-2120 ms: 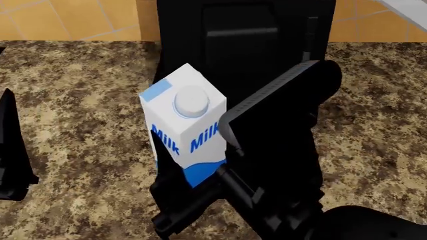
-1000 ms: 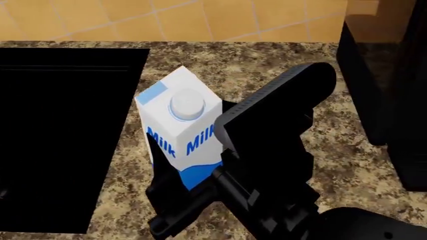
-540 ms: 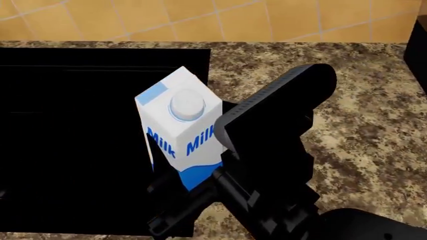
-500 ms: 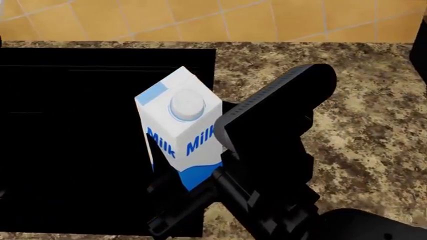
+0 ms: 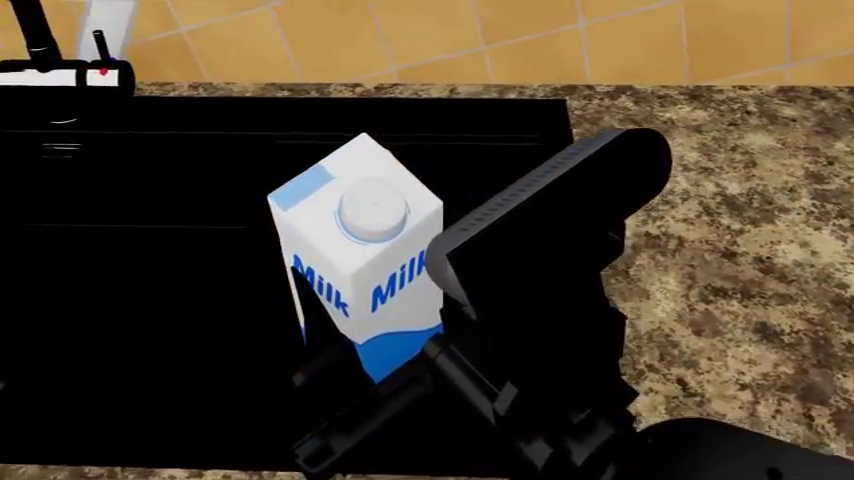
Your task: Place the eggs and milk next to the bowl.
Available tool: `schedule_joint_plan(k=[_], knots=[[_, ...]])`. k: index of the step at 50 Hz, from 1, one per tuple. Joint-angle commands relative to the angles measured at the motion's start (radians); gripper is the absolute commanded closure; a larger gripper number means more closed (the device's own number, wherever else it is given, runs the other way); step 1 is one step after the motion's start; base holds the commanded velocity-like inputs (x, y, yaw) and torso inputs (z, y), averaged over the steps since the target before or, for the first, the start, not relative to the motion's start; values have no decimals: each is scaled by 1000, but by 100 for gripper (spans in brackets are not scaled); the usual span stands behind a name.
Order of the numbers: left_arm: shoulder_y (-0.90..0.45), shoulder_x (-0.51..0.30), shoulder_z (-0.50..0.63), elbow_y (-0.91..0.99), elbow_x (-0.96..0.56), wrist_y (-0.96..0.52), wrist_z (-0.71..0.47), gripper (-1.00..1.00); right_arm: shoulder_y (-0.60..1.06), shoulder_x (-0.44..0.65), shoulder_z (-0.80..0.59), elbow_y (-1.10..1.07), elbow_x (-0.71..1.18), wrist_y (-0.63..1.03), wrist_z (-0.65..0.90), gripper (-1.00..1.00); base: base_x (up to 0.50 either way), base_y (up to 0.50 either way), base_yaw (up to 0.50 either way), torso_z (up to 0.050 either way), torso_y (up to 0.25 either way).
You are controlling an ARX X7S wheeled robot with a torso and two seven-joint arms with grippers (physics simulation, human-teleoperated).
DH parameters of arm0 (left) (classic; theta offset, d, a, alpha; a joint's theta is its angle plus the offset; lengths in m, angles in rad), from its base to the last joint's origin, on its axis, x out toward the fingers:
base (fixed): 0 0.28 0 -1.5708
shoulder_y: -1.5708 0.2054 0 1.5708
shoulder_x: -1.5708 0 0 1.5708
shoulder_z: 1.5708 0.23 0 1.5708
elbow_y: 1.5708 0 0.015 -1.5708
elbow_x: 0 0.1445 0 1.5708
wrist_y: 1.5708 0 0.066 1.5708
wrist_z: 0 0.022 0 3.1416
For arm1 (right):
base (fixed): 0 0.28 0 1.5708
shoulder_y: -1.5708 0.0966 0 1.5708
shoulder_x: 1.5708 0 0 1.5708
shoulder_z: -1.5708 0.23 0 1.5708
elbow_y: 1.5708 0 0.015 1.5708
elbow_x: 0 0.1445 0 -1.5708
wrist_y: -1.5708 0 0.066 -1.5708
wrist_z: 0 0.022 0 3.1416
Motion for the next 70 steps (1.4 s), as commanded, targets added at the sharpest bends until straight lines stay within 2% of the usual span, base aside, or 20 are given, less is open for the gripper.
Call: schedule_joint_plan(k=[1,70], knots=[[-9,20,-16,-23,39,25,8,-100,6,-16,47,-3,-58,-2,-37,100,1,500,0,0,0],[-28,16,1,-21,38,22,3,-100,-7,-8,59,-5,-64,-14,-37,100,1,500,0,0,1]])
